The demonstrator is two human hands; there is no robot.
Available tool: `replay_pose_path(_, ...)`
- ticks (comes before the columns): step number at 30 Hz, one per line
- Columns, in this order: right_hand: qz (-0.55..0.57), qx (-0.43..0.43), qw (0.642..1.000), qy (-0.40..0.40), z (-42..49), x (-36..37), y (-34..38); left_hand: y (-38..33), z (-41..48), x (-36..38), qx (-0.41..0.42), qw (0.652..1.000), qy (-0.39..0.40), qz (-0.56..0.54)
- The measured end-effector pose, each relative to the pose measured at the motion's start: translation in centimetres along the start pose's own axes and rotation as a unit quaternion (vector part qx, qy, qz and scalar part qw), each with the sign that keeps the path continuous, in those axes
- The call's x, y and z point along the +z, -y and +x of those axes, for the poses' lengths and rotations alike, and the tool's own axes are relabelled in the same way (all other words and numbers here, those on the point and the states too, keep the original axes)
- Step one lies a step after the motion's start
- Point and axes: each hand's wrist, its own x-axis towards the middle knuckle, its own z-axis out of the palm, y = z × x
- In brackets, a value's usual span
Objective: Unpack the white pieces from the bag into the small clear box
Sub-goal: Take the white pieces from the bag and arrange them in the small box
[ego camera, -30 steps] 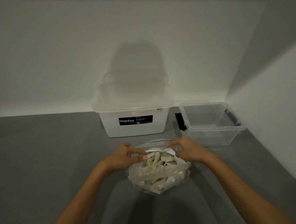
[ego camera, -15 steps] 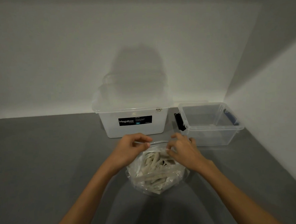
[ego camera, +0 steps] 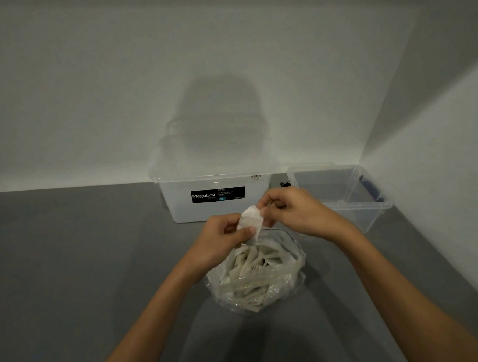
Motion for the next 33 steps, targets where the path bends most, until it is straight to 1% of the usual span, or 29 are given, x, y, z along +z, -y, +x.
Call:
replay_pose_path(3,-0.028,0.006,0.999,-0.036,0.3,0.8,-1.0,0.8,-0.5,-1.2,-0.03,0.998,-0.048,-0.021)
replay_pose_path(6,-0.089,-0.011,0.996,-0.009,0.5,3.2,-2.5,1.4,-1.0,-1.8,-0.057,0.993,-0.076,-0.063)
replay_pose_path(9,-0.137,-0.034,0.99,0.026,0.8,6.0,-3.5,1.9,-1.3,-1.8,-0.075,0.99,-0.086,-0.077)
replay_pose_path(11,-0.185,-0.043,0.981,0.035,1.1,7.6,-4.0,2.1,-1.5,-1.7,-0.081,0.99,-0.087,-0.074)
replay_pose_path(14,-0.27,-0.071,0.96,0.029,1.4,9.1,-4.5,2.1,-1.8,-1.4,-0.085,0.99,-0.081,-0.077)
replay_pose_path(16,-0.283,-0.075,0.956,0.02,1.5,9.2,-4.5,2.1,-1.9,-1.4,-0.086,0.99,-0.081,-0.075)
replay_pose_path(18,-0.233,-0.054,0.971,0.0,1.5,8.8,-4.3,2.0,-2.0,-1.5,-0.086,0.99,-0.085,-0.071)
replay_pose_path(20,-0.132,-0.02,0.99,-0.04,1.4,7.6,-3.9,2.0,-2.1,-1.7,-0.088,0.989,-0.091,-0.074)
replay_pose_path(22,-0.02,0.025,0.998,-0.06,1.1,5.8,-3.2,1.9,-2.1,-1.9,-0.089,0.988,-0.097,-0.086)
replay_pose_path(24,0.105,0.067,0.991,-0.05,0.4,3.6,-2.3,1.8,-2.0,-2.1,-0.087,0.986,-0.103,-0.097)
replay_pose_path(26,0.218,0.094,0.971,-0.032,-0.3,1.4,-1.6,1.3,-1.8,-2.1,-0.079,0.986,-0.104,-0.1)
replay_pose_path(28,0.275,0.104,0.956,-0.027,-1.0,-0.5,-1.1,0.7,-1.4,-2.0,-0.071,0.986,-0.103,-0.106)
replay_pose_path(33,0.319,0.104,0.941,-0.05,-2.3,-4.8,-1.1,-2.2,0.2,-1.1,-0.056,0.982,-0.096,-0.156)
